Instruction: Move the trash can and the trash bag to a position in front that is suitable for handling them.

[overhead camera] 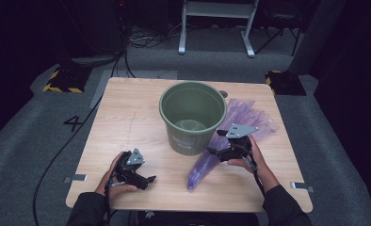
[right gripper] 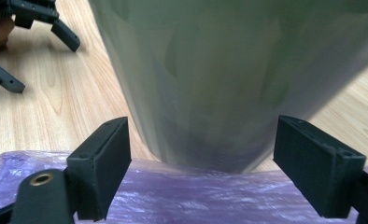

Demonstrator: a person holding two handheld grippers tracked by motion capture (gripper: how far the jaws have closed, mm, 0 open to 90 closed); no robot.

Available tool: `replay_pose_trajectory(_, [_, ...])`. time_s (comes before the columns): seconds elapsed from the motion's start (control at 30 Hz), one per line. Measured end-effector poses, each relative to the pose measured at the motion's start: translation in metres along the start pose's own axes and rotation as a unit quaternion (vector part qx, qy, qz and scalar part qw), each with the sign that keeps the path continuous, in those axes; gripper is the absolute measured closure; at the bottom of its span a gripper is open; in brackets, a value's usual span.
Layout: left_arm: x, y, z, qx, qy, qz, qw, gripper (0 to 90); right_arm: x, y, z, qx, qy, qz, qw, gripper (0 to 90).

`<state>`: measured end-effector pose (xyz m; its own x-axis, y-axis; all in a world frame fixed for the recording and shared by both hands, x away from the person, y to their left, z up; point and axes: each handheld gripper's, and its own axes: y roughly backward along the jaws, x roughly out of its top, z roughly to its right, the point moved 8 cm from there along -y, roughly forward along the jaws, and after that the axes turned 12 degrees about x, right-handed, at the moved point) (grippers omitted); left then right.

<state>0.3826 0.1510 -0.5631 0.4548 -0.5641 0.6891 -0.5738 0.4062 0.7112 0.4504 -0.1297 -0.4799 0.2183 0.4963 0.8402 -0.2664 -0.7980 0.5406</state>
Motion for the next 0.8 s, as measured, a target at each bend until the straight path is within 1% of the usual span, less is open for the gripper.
replay_pose_trajectory(0.07, [0.0, 0.0, 0.0, 0.0, 0.0, 0.0, 1.0, 1.3, 0.001, -0.004, -0.001, -0.007, 0.005, -0.006, 0.9999, 17.2])
replay_pose_trajectory(0.23, [0.0, 0.0, 0.0, 0.0, 0.0, 0.0, 1.0, 1.3, 0.002, -0.008, -0.003, -0.003, 0.007, -0.004, 1.0, 17.9])
replay_pose_trajectory(0.37, [0.0, 0.0, 0.0, 0.0, 0.0, 0.0, 1.0, 1.3, 0.005, -0.012, -0.006, 0.003, 0.009, 0.001, 1.0, 17.6])
replay_pose_trajectory(0.4, [0.0, 0.0, 0.0, 0.0, 0.0, 0.0, 1.0, 1.3, 0.007, -0.015, -0.009, 0.009, 0.013, 0.002, 0.9999, 17.5])
replay_pose_trajectory(0.43, [0.0, 0.0, 0.0, 0.0, 0.0, 0.0, 1.0, 1.3, 0.007, -0.015, -0.009, 0.009, 0.013, 0.002, 0.9999, 17.5])
replay_pose_trajectory(0.47, [0.0, 0.0, 0.0, 0.0, 0.0, 0.0, 1.0, 1.3, 0.008, -0.018, -0.013, 0.016, 0.018, 0.001, 0.9997, 17.6])
replay_pose_trajectory(0.53, [0.0, 0.0, 0.0, 0.0, 0.0, 0.0, 1.0, 1.3, 0.008, -0.018, -0.014, 0.016, 0.021, -0.002, 0.9997, 18.1])
replay_pose_trajectory(0.63, [0.0, 0.0, 0.0, 0.0, 0.0, 0.0, 1.0, 1.3, 0.007, -0.015, -0.015, 0.014, 0.023, -0.002, 0.9996, 18.8])
replay_pose_trajectory(0.7, [0.0, 0.0, 0.0, 0.0, -0.001, 0.0, 1.0, 1.3, 0.003, -0.009, -0.013, 0.008, 0.021, -0.002, 0.9997, 19.0])
replay_pose_trajectory(0.8, [0.0, 0.0, 0.0, 0.0, -0.001, -0.001, 1.0, 1.4, -0.011, 0.007, -0.006, -0.008, 0.006, -0.005, 0.9999, 19.5])
